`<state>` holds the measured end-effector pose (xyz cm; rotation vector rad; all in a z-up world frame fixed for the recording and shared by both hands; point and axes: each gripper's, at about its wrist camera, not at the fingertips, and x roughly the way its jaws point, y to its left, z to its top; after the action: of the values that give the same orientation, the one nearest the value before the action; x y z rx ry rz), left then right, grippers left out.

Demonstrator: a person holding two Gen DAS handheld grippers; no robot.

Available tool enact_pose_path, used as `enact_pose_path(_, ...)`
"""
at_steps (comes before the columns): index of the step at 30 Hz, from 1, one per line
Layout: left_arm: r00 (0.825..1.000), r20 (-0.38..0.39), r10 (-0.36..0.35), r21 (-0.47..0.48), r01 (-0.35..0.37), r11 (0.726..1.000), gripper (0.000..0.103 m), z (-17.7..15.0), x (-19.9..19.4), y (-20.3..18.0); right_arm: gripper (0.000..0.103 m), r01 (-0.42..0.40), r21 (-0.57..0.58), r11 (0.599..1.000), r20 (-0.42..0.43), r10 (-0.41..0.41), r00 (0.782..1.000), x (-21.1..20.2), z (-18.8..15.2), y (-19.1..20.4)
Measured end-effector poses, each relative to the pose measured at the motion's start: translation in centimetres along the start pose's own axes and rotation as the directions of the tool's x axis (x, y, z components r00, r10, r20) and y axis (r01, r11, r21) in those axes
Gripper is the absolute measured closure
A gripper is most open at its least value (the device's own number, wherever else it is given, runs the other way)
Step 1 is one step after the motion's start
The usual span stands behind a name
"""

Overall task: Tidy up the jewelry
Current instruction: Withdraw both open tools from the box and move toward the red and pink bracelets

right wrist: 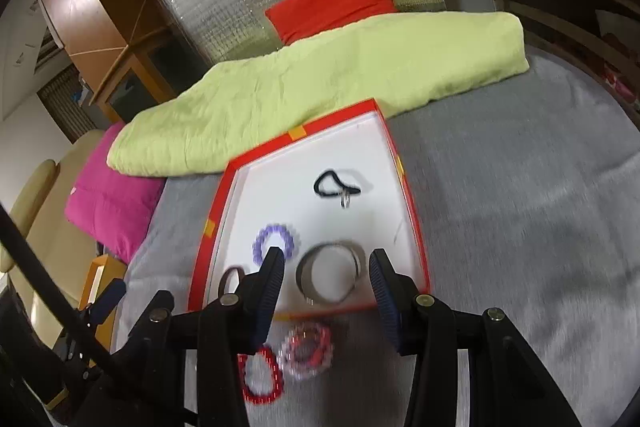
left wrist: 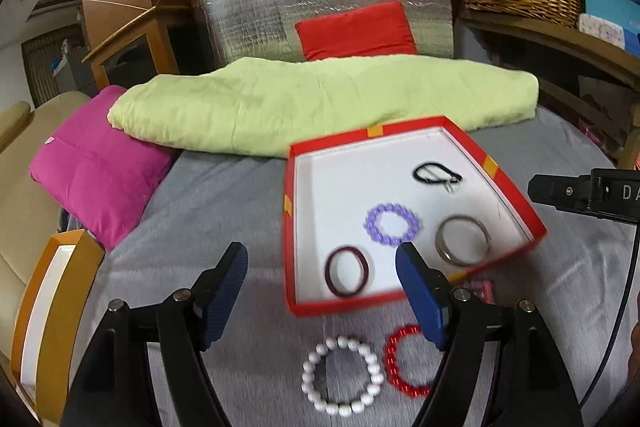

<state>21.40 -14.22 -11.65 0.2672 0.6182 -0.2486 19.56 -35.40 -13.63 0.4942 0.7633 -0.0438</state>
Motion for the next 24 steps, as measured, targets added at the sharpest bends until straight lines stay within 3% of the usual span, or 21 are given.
enact_pose_path(7, 0.998, -0.054, -0.03, -0.005, 0.03, 1.0, 0.026, -1.8, -0.6, 0.5, 0.056, 0.012, -0.02, 1.0, -0.024, -0.013, 1.0, -1.6, -2.7, -0.1)
enact_pose_path(24, 0.984, -0.165, 0.071, -0.039, -0.078, 0.996, 0.026, -4.2, 1.6, 6.2, 0.056, -0.019, -0.012, 1.0, -0.115, 0.017, 0.993, -0.4, -4.3, -2.1)
